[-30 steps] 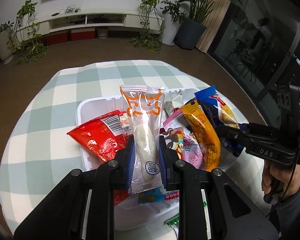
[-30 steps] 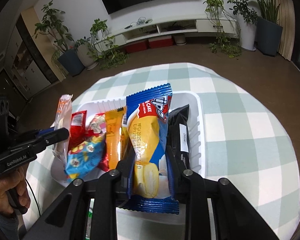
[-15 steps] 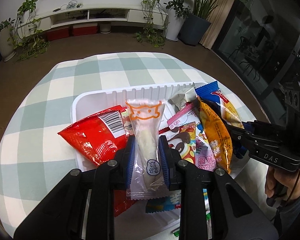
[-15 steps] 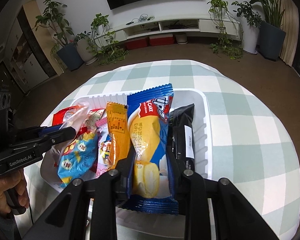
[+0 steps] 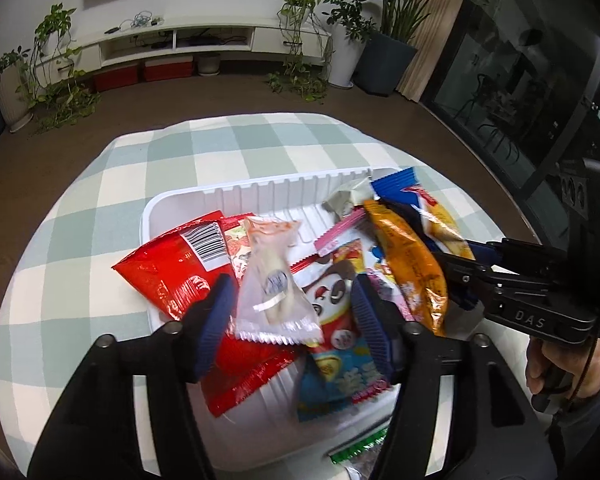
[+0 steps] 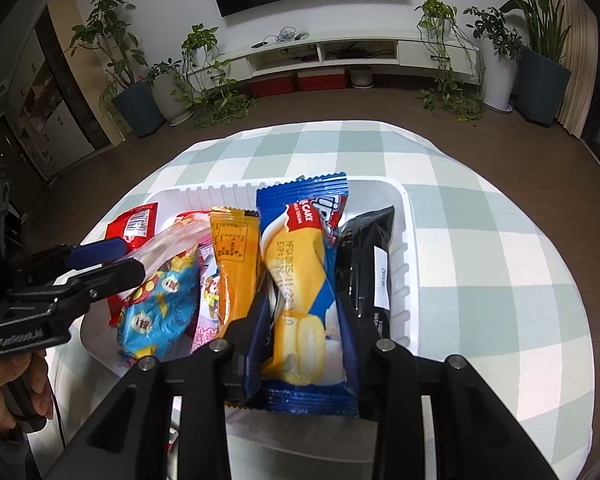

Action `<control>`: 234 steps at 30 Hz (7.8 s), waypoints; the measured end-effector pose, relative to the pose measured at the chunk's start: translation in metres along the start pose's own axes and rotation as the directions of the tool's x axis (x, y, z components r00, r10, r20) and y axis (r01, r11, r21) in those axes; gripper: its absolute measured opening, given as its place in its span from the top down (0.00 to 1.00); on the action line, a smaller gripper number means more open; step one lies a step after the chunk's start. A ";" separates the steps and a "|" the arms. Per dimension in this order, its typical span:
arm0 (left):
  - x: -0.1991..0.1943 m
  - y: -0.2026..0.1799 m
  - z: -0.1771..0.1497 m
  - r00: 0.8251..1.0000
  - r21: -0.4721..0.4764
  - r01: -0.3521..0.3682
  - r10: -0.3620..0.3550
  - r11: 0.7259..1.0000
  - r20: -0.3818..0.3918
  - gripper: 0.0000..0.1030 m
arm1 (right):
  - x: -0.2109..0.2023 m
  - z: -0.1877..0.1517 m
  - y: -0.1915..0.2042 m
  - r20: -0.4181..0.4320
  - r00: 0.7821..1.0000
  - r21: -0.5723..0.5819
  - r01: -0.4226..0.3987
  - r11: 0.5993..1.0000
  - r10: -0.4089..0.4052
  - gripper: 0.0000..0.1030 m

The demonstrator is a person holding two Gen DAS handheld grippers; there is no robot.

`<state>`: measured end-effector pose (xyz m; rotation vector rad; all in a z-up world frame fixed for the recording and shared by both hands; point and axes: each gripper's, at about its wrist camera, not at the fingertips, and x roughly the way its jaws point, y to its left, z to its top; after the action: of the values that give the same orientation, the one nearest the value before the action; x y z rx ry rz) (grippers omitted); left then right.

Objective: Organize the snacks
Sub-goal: 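Open both grippers and withdraw them from the tray, then grasp the gold wrapped bar with the right gripper, then grasp the clear green-edged nut packet with the left gripper while the right gripper holds the gold bar, then carry the nut packet and gold bar over the white tray and lower them, then open both grippers and withdraw them from the tray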

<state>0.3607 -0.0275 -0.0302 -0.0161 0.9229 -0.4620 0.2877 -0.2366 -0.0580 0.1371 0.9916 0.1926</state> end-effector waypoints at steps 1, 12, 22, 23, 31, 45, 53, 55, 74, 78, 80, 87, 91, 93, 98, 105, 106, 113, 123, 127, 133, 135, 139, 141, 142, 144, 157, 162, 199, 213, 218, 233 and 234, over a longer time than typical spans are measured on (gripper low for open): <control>-0.003 -0.002 -0.001 1.000 0.001 -0.006 0.006 1.000 0.005 0.31 | -0.002 -0.001 0.000 0.003 1.000 0.000 0.001 1.000 -0.001 0.61; -0.063 -0.005 -0.040 0.998 -0.048 0.010 -0.007 0.999 0.065 0.16 | -0.059 -0.037 0.006 0.068 0.997 0.057 -0.040 0.998 0.036 0.27; -0.117 -0.001 -0.118 0.991 -0.126 -0.045 0.061 0.991 0.122 0.00 | -0.092 -0.131 0.085 0.004 0.990 -0.022 -0.143 0.990 0.143 0.20; -0.125 0.000 -0.128 0.987 -0.132 -0.062 0.081 0.989 0.139 0.00 | -0.092 -0.137 0.093 -0.003 0.990 -0.030 -0.144 0.989 0.144 0.20; -0.170 0.008 -0.189 0.978 -0.195 -0.091 0.124 0.977 0.167 0.00 | -0.065 -0.164 0.138 -0.081 0.993 -0.082 -0.096 0.992 0.089 0.24; -0.184 0.025 -0.216 0.977 -0.293 -0.128 0.172 0.948 0.129 0.00 | -0.045 -0.171 0.149 -0.117 0.992 -0.171 0.019 0.985 -0.040 0.61; -0.174 0.011 -0.209 0.981 -0.258 -0.140 0.169 0.956 0.097 0.00 | -0.050 -0.173 0.138 -0.119 0.993 -0.156 0.005 0.988 -0.023 0.68; -0.170 0.006 -0.207 0.982 -0.243 -0.144 0.169 0.959 0.087 0.00 | -0.053 -0.176 0.133 -0.114 0.993 -0.144 -0.001 0.990 -0.016 0.68; -0.072 -0.095 -0.143 0.982 0.025 -0.172 0.174 0.985 -0.077 0.00 | -0.090 -0.203 0.065 -0.066 0.997 0.006 0.042 0.999 -0.042 0.68; -0.044 -0.100 -0.132 0.971 0.043 -0.198 0.202 0.979 -0.128 0.01 | -0.090 -0.206 0.063 -0.045 0.998 -0.005 0.042 0.999 -0.043 0.69; -0.034 -0.100 -0.130 0.967 0.041 -0.206 0.209 0.978 -0.144 0.01 | -0.090 -0.207 0.063 -0.035 0.999 -0.011 0.042 0.999 -0.042 0.69; -0.006 -0.095 -0.135 0.955 0.040 -0.219 0.222 0.975 -0.198 0.19 | -0.094 -0.209 0.059 -0.019 1.000 -0.007 0.024 1.000 -0.024 0.68; -0.001 -0.096 -0.133 0.954 0.047 -0.226 0.231 0.973 -0.193 0.19 | -0.094 -0.210 0.059 -0.020 0.999 -0.008 0.025 1.000 -0.025 0.68; 0.002 -0.096 -0.132 0.954 0.049 -0.226 0.231 0.973 -0.193 0.19 | -0.093 -0.209 0.059 -0.020 0.999 -0.011 0.027 1.000 -0.027 0.68; 0.002 -0.100 -0.129 0.961 0.070 -0.205 0.214 0.976 -0.175 0.35 | -0.093 -0.209 0.061 -0.018 0.999 -0.022 0.031 0.999 -0.032 0.66; -0.002 -0.109 -0.127 0.967 0.125 -0.172 0.192 0.977 -0.167 0.65 | -0.092 -0.210 0.067 -0.013 0.999 -0.048 0.040 0.998 -0.041 0.59; -0.003 -0.109 -0.128 0.968 0.129 -0.170 0.190 0.977 -0.166 0.67 | -0.091 -0.211 0.067 -0.012 0.999 -0.051 0.039 0.998 -0.039 0.58; -0.012 -0.104 -0.135 0.974 0.121 -0.146 0.164 0.982 -0.155 0.73 | -0.090 -0.212 0.072 -0.004 0.998 -0.079 0.059 0.995 -0.059 0.57; -0.055 -0.086 -0.165 0.990 0.050 -0.097 0.101 0.994 -0.094 0.73 | -0.089 -0.212 0.075 -0.004 0.997 -0.093 0.080 0.992 -0.080 0.57; -0.074 -0.082 -0.173 0.995 0.024 -0.078 0.079 0.997 -0.062 0.73 | -0.088 -0.212 0.078 -0.009 0.995 -0.108 0.097 0.989 -0.099 0.58; -0.108 -0.083 -0.192 0.998 -0.001 -0.067 0.067 0.998 -0.015 0.73 | -0.090 -0.212 0.081 -0.026 0.996 -0.105 0.077 0.991 -0.080 0.68; -0.123 -0.084 -0.197 0.998 -0.010 -0.061 0.061 0.998 0.003 0.73 | -0.094 -0.212 0.080 -0.021 0.998 -0.088 0.058 0.994 -0.060 0.68; -0.143 -0.083 -0.199 0.998 -0.032 -0.050 0.051 0.998 0.035 0.73 | -0.106 -0.206 0.074 0.006 0.999 -0.042 0.033 0.999 -0.033 0.68; -0.151 -0.080 -0.197 0.998 -0.042 -0.043 0.045 0.998 0.052 0.73 | -0.112 -0.202 0.069 0.023 0.999 -0.019 0.028 0.999 -0.027 0.68; -0.154 -0.079 -0.196 0.997 -0.046 -0.042 0.045 0.998 0.059 0.73 | -0.116 -0.199 0.066 0.029 0.999 -0.009 0.024 1.000 -0.024 0.68; -0.158 -0.076 -0.192 0.997 -0.051 -0.043 0.046 0.998 0.068 0.73 | -0.122 -0.193 0.059 0.041 0.999 0.013 0.021 1.000 -0.021 0.68; -0.184 -0.048 -0.154 0.987 -0.085 -0.061 0.073 0.994 0.140 0.73 | -0.159 -0.131 0.030 0.159 0.987 0.065 0.026 0.998 -0.036 0.68; -0.191 -0.044 -0.115 0.981 -0.056 -0.079 0.088 0.995 0.173 0.73 | -0.168 -0.087 0.043 0.218 0.976 0.030 0.007 1.000 -0.013 0.68; -0.008 -0.014 -0.028 0.991 0.042 -0.123 0.121 0.991 0.056 0.55 | 0.036 0.026 0.082 -0.006 0.998 -0.091 0.065 0.994 -0.066 0.67; -0.016 -0.015 -0.029 0.987 0.026 -0.139 0.137 0.990 0.080 0.35 | 0.024 0.027 0.080 0.022 0.997 -0.101 0.081 0.992 -0.080 0.55; -0.023 -0.011 -0.032 0.986 0.006 -0.145 0.144 0.989 0.089 0.35 | 0.019 0.026 0.081 0.036 0.996 -0.097 0.083 0.992 -0.080 0.52; -0.109 -0.022 -0.060 0.923 -0.045 -0.223 0.226 0.974 0.311 0.00 | -0.049 0.015 0.074 0.201 0.979 -0.016 0.030 0.999 -0.026 0.15; -0.120 -0.025 -0.063 0.912 -0.040 -0.227 0.226 0.973 0.343 0.00 | -0.058 0.011 0.073 0.224 0.974 -0.009 0.020 1.000 -0.017 0.11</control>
<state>0.2414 0.0078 0.0283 0.0102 0.5678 -0.2316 0.2590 -0.1786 0.0105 0.1359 0.7668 0.1622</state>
